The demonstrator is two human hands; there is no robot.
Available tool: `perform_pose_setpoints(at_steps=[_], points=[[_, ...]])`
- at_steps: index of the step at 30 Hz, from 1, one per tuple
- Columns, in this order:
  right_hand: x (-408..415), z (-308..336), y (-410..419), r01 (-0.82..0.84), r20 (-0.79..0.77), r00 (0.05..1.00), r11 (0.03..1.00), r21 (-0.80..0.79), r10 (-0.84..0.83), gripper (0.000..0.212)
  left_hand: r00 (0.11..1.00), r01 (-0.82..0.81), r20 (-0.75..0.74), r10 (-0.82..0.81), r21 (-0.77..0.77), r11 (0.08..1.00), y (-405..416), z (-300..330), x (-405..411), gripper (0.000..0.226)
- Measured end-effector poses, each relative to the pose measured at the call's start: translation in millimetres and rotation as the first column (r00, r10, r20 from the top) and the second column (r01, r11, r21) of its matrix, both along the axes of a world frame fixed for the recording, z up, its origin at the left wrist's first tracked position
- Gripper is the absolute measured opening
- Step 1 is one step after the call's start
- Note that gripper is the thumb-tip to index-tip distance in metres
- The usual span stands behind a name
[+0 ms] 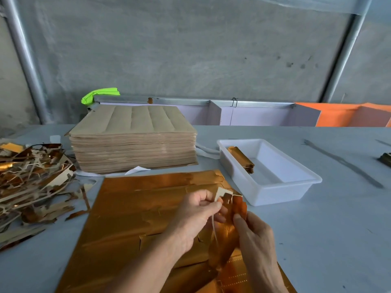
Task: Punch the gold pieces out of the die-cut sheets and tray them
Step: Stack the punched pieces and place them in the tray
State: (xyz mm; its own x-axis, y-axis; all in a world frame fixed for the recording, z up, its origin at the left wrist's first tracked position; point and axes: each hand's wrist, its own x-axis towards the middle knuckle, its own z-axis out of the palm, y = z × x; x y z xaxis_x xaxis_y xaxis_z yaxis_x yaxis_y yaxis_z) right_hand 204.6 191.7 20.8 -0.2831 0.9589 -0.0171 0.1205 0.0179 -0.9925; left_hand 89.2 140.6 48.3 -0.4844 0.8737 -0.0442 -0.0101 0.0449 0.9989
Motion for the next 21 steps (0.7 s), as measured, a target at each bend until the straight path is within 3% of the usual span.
perform_pose_setpoints(at_steps=[3, 8, 12, 17, 21], points=[[5, 4, 6, 0.01, -0.049, 0.999, 0.994, -0.106, -0.015, 0.025, 0.999, -0.044, 0.027, 0.043, 0.023, 0.999, 5, 2, 0, 0.01], [16, -2, 7, 0.095, -0.092, 0.989, 0.975, -0.202, -0.115, 0.033, 0.951, -0.265, 0.167, 0.262, -0.004, 0.964, 14, 1, -11, 0.015], [22, -11, 6, 0.144, -0.111, 0.978, 0.959, -0.245, -0.175, 0.02, 0.905, -0.389, 0.186, 0.383, -0.009, 0.921, 13, -4, -23, 0.015], [25, -15, 4, 0.27, -0.174, 0.935, 0.937, -0.221, -0.311, 0.027, 0.868, -0.494, -0.049, 0.493, -0.005, 0.869, 9, -21, -33, 0.018], [35, -21, 18, 0.442, -0.11, 0.879, 0.88, -0.175, -0.464, 0.027, 0.778, -0.628, -0.037, 0.627, -0.095, 0.773, 2, -33, -55, 0.015]])
